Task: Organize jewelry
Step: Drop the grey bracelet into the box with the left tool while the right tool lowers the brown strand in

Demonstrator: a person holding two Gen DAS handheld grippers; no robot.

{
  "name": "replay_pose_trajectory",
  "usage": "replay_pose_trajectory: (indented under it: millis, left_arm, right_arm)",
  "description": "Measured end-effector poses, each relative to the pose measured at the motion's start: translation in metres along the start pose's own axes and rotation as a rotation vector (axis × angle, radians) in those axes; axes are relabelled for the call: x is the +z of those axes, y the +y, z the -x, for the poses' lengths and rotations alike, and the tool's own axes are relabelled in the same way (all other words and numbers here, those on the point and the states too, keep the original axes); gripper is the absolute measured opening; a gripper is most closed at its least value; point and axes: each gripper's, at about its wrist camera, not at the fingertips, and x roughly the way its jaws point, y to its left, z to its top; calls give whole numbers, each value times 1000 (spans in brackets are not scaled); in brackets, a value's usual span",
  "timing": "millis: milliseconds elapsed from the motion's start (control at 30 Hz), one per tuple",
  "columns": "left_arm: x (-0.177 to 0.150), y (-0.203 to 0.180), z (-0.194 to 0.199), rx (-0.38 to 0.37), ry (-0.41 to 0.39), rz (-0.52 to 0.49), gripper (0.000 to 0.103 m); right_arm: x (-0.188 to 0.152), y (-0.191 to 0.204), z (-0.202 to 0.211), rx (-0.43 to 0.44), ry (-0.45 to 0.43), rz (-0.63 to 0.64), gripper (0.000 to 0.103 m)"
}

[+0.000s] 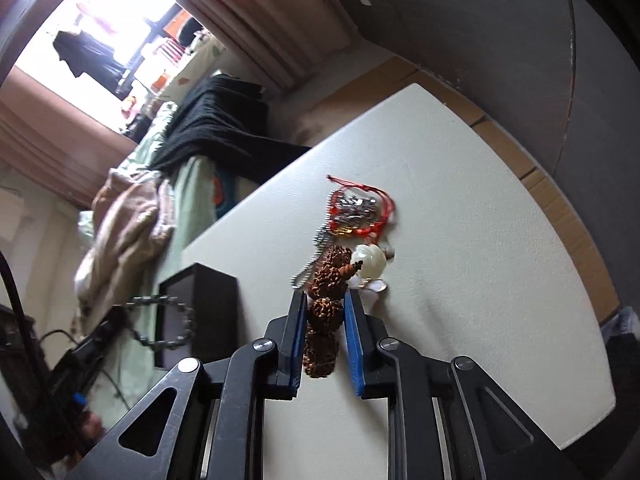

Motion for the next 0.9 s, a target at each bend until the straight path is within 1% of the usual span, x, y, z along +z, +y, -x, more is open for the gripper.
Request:
replay_pose_trajectory:
  millis: [133,233,400,433,467,500,533,567,600,633,667,800,900]
  left_arm:
    - [0,21,1,13,4,89,11]
    - [0,29,3,12,10,112,11]
    - [1,33,6,8,11,132,11]
    - [1,33,6,6,16,133,12]
    - [2,33,6,6,21,132,15]
    - [2,34,6,5,23,133,28]
    - [2,34,7,1,18,137,49]
    - [3,35,9,0,8,142,59]
    - [3,36,13,0,-18,150,72]
    - [4,37,16,0,-35,153,77]
    - [6,37,20,-2,-52,153,77]
    - [12,47,30,13,-82,167,78]
    - [16,61,35,-11,-93,215,78]
  right_arm:
    - [-1,11,5,36,-20,13,20]
    - [-3,16,9,63,-26,26,20]
    - [-7,34,19,140,-49,60,20]
    - [-8,38,22,156,-57,71,20]
    - [-8,42,24,174,-61,80,20]
    - [-9,45,25,195,-63,83,20]
    - [-9,49,25,215,-63,86,20]
    - [-10,53,25,230,-63,92,20]
    - [-10,59,24,246,-63,101,20]
    - [-11,65,24,262,-62,111,20]
    - [-11,70,23,272,-63,122,20]
    - [-10,97,17,297,-68,177,20]
    - [-12,115,9,304,-59,210,20]
